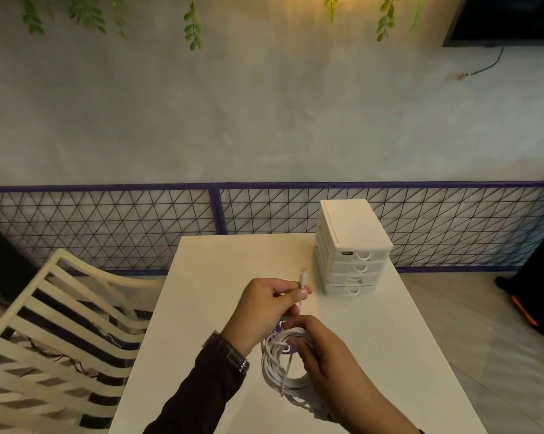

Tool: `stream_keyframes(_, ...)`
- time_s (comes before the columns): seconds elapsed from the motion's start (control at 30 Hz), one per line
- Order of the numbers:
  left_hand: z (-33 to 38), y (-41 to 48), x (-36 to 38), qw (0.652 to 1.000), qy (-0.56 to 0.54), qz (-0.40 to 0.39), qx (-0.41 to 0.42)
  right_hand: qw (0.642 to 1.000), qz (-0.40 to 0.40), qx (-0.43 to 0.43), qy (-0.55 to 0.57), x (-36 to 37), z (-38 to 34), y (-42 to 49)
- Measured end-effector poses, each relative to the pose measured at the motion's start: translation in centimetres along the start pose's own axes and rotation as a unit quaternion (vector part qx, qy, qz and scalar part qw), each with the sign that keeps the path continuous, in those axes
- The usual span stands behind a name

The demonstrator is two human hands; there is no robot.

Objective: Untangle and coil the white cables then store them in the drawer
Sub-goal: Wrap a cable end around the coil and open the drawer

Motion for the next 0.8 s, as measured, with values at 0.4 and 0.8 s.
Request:
stream_keyframes(0.4, 0.5, -5.5, 0.6, 0.837, 0.419, 0.131, 0.328, 0.980, 0.102, 0.119, 0.120, -1.9, 2.1, 0.0)
stream_keyframes(0.8, 0.9, -6.3, -0.3, 0.826, 0.390, 0.222, 0.341, 0.968, 0.129, 0.139, 0.166, -1.3, 1.9, 0.2)
Point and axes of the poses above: each hand's wrist, its own y-axis towards the middle knuckle, its own x-axis out of the palm, z = x × y, the point moved 7 cm from there along y, towards the middle knuckle, and after that the axes turned 6 degrees about -x, right-handed, at the moved point
